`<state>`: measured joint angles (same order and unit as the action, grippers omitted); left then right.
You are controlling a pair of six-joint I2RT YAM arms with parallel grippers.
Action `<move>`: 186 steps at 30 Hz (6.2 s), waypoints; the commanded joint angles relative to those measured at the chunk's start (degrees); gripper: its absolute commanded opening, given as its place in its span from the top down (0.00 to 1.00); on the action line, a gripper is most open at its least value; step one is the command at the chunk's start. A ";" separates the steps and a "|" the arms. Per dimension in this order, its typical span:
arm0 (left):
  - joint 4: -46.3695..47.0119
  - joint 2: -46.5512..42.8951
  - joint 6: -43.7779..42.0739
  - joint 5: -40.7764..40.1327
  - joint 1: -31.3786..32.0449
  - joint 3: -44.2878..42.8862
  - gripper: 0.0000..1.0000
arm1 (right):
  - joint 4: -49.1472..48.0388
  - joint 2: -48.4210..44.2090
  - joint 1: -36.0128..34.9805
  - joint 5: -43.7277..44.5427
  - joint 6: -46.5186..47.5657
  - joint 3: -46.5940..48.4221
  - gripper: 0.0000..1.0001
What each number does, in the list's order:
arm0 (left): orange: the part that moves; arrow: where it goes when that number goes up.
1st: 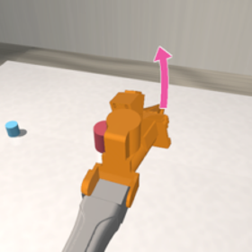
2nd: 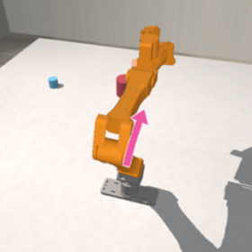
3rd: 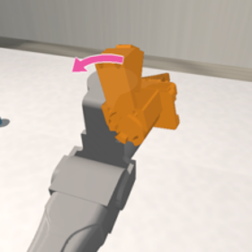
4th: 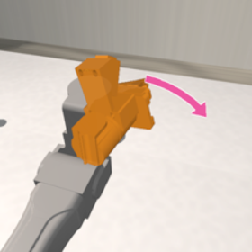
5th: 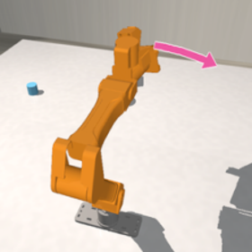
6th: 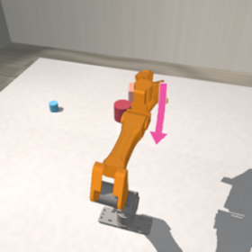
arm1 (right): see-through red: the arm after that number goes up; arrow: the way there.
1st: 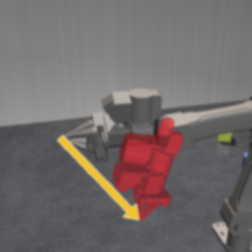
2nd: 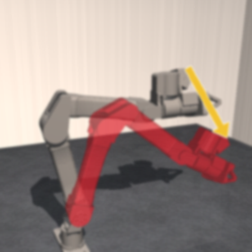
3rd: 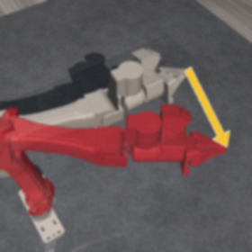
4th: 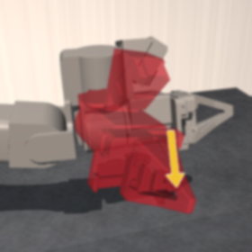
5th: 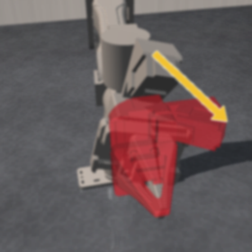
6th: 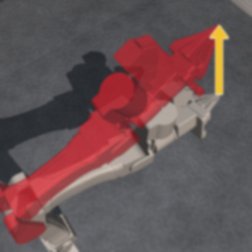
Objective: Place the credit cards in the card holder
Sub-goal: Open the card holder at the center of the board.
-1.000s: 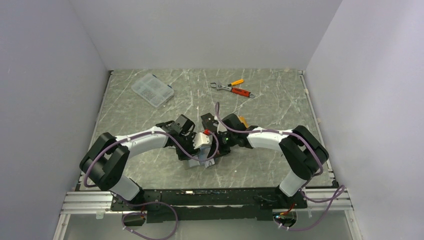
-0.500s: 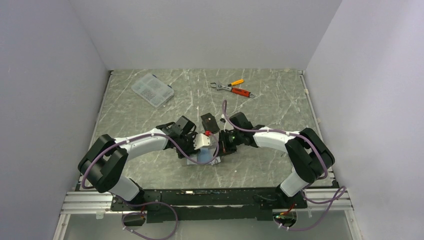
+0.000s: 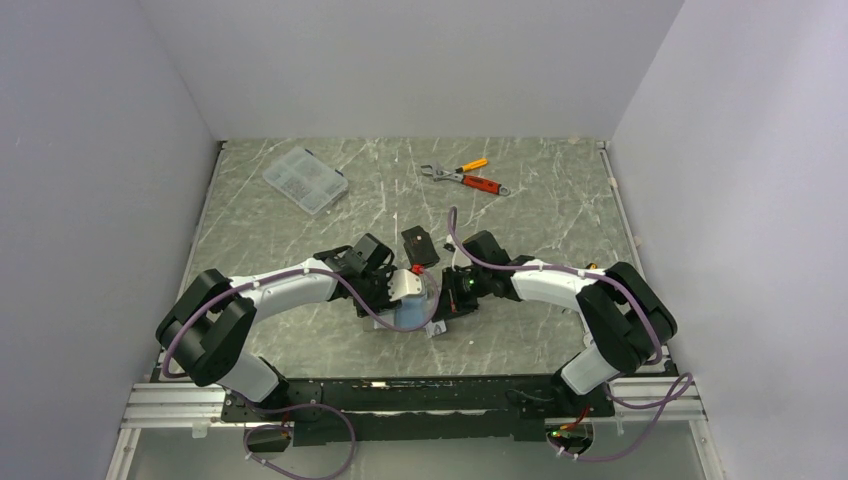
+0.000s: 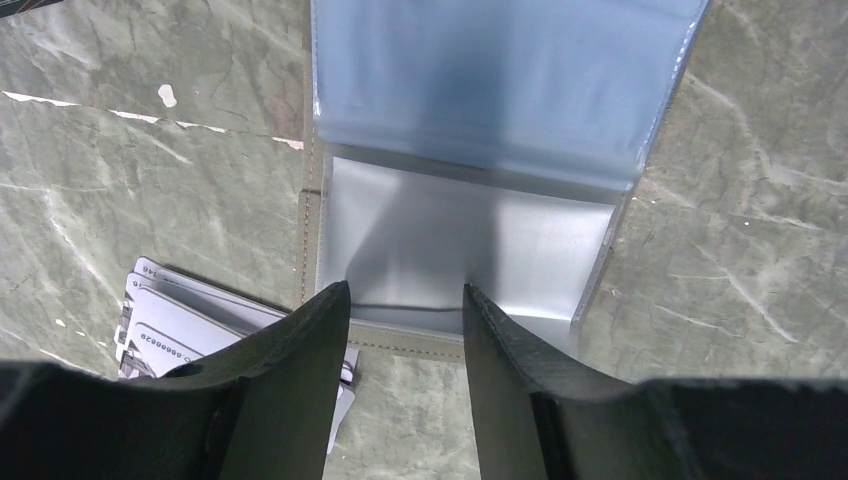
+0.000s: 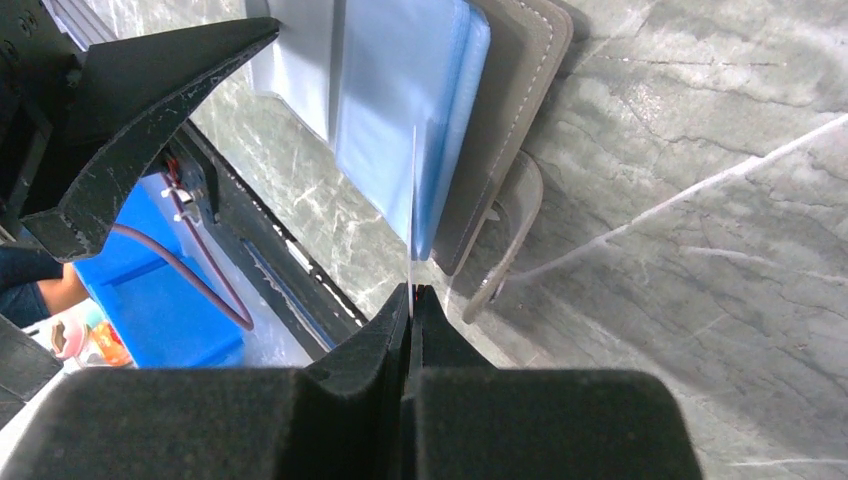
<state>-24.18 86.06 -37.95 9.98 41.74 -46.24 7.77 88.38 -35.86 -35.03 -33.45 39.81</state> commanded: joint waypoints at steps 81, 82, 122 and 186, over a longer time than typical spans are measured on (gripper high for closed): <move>0.33 -1.95 -1.95 -1.30 0.98 0.89 0.56 | -0.65 1.52 0.76 -0.13 0.98 1.20 1.00; 0.24 -1.87 -1.95 -1.30 0.99 0.89 0.56 | -0.70 1.39 0.74 -0.20 1.01 1.29 1.00; -4.97 -6.76 -2.55 2.46 0.73 -1.41 0.58 | -5.31 5.54 -5.05 -3.12 -2.17 11.17 1.00; -2.44 -3.43 -4.38 1.73 -0.46 1.41 0.62 | 11.07 -0.83 -3.53 7.41 5.88 10.20 1.00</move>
<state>-28.25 81.80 -41.19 12.21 40.82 -44.27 18.06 85.93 -39.75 -27.46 -29.56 51.29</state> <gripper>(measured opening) 0.380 0.008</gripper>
